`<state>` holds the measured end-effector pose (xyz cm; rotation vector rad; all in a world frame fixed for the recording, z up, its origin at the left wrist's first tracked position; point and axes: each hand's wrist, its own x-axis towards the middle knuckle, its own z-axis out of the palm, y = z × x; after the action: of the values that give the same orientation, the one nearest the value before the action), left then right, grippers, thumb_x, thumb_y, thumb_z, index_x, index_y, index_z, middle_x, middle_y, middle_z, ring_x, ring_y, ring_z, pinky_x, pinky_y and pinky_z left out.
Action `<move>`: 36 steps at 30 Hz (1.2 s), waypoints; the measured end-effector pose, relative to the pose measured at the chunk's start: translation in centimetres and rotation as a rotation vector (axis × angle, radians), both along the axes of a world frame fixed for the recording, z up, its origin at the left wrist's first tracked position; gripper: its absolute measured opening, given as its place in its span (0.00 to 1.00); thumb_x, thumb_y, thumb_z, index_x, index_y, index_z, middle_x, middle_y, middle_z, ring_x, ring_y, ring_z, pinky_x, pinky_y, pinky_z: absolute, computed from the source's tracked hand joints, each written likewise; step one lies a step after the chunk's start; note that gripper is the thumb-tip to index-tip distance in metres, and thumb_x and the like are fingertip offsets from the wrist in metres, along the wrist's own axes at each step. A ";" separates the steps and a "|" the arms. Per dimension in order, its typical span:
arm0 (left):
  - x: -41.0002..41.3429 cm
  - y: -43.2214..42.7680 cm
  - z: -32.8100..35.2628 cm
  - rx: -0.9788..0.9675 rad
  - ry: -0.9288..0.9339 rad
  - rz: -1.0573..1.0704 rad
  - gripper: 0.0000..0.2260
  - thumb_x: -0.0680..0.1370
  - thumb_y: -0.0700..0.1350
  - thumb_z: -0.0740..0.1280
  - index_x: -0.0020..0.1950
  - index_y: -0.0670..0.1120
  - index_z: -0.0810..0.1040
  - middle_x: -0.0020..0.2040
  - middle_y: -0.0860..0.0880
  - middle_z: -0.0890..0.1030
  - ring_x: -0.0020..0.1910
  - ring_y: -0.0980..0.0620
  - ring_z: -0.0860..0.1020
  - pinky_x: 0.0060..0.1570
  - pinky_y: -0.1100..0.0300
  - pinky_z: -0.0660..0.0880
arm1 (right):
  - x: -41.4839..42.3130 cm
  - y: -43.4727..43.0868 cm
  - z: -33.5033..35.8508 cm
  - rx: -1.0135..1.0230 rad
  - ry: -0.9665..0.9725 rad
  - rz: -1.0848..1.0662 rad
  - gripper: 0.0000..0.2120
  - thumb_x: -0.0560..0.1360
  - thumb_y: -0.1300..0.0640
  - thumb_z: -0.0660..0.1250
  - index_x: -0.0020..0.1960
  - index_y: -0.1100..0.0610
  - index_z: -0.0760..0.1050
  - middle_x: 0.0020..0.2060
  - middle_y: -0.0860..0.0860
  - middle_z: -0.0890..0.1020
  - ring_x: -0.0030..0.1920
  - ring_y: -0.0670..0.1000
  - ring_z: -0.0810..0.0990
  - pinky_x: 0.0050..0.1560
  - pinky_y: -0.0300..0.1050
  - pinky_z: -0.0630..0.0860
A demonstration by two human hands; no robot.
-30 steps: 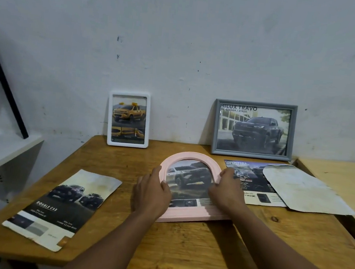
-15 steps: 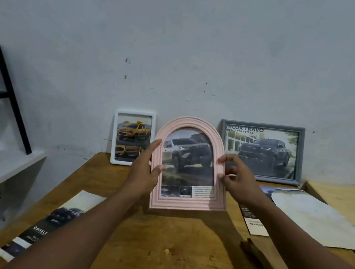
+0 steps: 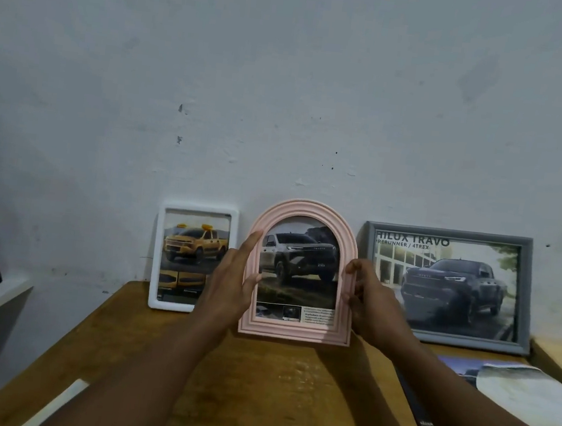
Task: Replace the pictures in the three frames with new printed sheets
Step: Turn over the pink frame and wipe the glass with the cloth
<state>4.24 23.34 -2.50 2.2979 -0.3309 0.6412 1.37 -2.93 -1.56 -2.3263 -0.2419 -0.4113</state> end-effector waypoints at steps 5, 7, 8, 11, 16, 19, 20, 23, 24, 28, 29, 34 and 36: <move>2.6 -0.3 -1.2 -0.004 0.033 -0.003 0.36 0.82 0.43 0.67 0.81 0.66 0.51 0.74 0.49 0.68 0.70 0.51 0.69 0.60 0.58 0.67 | 2.6 0.3 -0.7 -0.002 0.011 -0.048 0.23 0.80 0.61 0.63 0.63 0.38 0.57 0.50 0.51 0.78 0.44 0.54 0.82 0.36 0.53 0.84; 3.1 -0.6 -1.5 -0.012 0.046 -0.002 0.36 0.83 0.43 0.66 0.80 0.67 0.51 0.72 0.50 0.69 0.66 0.53 0.70 0.58 0.59 0.68 | 3.1 0.1 -1.0 0.018 0.044 -0.052 0.25 0.80 0.62 0.62 0.63 0.37 0.57 0.49 0.53 0.77 0.43 0.55 0.82 0.35 0.54 0.84; 3.4 -0.8 -1.6 -0.013 0.053 -0.001 0.35 0.83 0.43 0.66 0.80 0.68 0.51 0.70 0.50 0.69 0.64 0.55 0.70 0.57 0.59 0.68 | 3.2 0.1 -1.2 0.041 0.063 -0.050 0.26 0.80 0.63 0.62 0.63 0.36 0.57 0.48 0.55 0.77 0.41 0.57 0.82 0.33 0.55 0.83; 4.0 -0.9 -1.7 -0.007 0.068 0.003 0.35 0.83 0.43 0.65 0.80 0.67 0.51 0.68 0.50 0.70 0.61 0.56 0.69 0.55 0.60 0.67 | 3.7 0.1 -1.5 0.128 0.108 -0.041 0.30 0.77 0.68 0.63 0.63 0.36 0.60 0.47 0.58 0.76 0.39 0.61 0.83 0.31 0.59 0.82; 4.0 -0.8 -1.4 0.014 0.087 0.006 0.35 0.83 0.43 0.66 0.81 0.66 0.51 0.69 0.49 0.71 0.60 0.58 0.67 0.57 0.59 0.67 | 4.0 0.2 -1.6 0.126 0.119 -0.064 0.33 0.75 0.70 0.66 0.63 0.36 0.59 0.49 0.57 0.76 0.39 0.59 0.84 0.32 0.56 0.83; 3.4 -0.7 -0.9 0.057 0.087 0.024 0.35 0.83 0.45 0.66 0.82 0.64 0.50 0.71 0.49 0.68 0.63 0.54 0.70 0.56 0.60 0.67 | 3.6 0.6 -1.4 0.127 0.123 -0.088 0.34 0.75 0.68 0.68 0.64 0.36 0.58 0.49 0.55 0.77 0.38 0.56 0.84 0.30 0.53 0.83; 3.0 -0.7 -0.6 0.077 0.084 0.032 0.35 0.83 0.47 0.66 0.82 0.63 0.49 0.73 0.49 0.67 0.66 0.52 0.70 0.56 0.60 0.68 | 3.3 0.8 -1.2 0.135 0.114 -0.100 0.30 0.76 0.65 0.68 0.65 0.38 0.59 0.49 0.55 0.78 0.38 0.54 0.85 0.30 0.51 0.83; 1.2 0.0 0.5 0.129 0.069 0.079 0.34 0.82 0.50 0.66 0.82 0.62 0.49 0.77 0.48 0.61 0.71 0.46 0.70 0.60 0.52 0.74 | 2.0 1.6 -0.4 0.047 -0.022 -0.183 0.24 0.78 0.58 0.66 0.69 0.44 0.60 0.48 0.51 0.81 0.40 0.51 0.83 0.38 0.52 0.84; 0.5 0.4 0.9 0.144 0.070 0.101 0.34 0.82 0.51 0.66 0.81 0.62 0.49 0.78 0.48 0.60 0.72 0.45 0.68 0.62 0.49 0.74 | 1.4 2.0 0.1 0.025 -0.081 -0.211 0.23 0.78 0.57 0.66 0.70 0.46 0.62 0.49 0.50 0.80 0.43 0.49 0.82 0.42 0.51 0.83; -2.0 4.1 1.6 0.173 0.064 0.192 0.33 0.82 0.52 0.65 0.82 0.59 0.51 0.78 0.47 0.60 0.76 0.43 0.63 0.68 0.43 0.71 | -1.1 5.5 2.5 0.078 -0.165 -0.131 0.16 0.78 0.59 0.67 0.64 0.50 0.70 0.52 0.45 0.77 0.48 0.46 0.78 0.43 0.40 0.77; -2.4 5.3 1.6 0.167 0.068 0.214 0.33 0.81 0.52 0.65 0.82 0.59 0.52 0.78 0.47 0.60 0.75 0.43 0.64 0.67 0.43 0.72 | -1.6 6.9 3.0 0.087 -0.143 -0.071 0.14 0.79 0.59 0.66 0.62 0.50 0.70 0.49 0.45 0.78 0.47 0.45 0.79 0.41 0.37 0.76; -3.2 11.3 0.6 0.000 0.147 0.308 0.32 0.81 0.51 0.66 0.82 0.55 0.54 0.75 0.44 0.63 0.72 0.41 0.67 0.70 0.44 0.70 | -2.5 15.0 3.0 0.210 0.135 0.201 0.16 0.80 0.59 0.65 0.66 0.51 0.68 0.60 0.52 0.78 0.54 0.47 0.79 0.44 0.36 0.77; -2.8 13.1 -0.1 -0.064 0.167 0.326 0.31 0.82 0.51 0.65 0.82 0.54 0.55 0.76 0.44 0.63 0.73 0.41 0.66 0.71 0.45 0.68 | -1.9 17.9 2.1 0.251 0.206 0.250 0.20 0.81 0.59 0.64 0.71 0.50 0.63 0.64 0.54 0.76 0.59 0.51 0.78 0.51 0.40 0.76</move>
<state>1.46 36.48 -2.57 2.3443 0.1452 0.6019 -0.52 14.93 0.58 -2.0416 -0.3543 -0.0718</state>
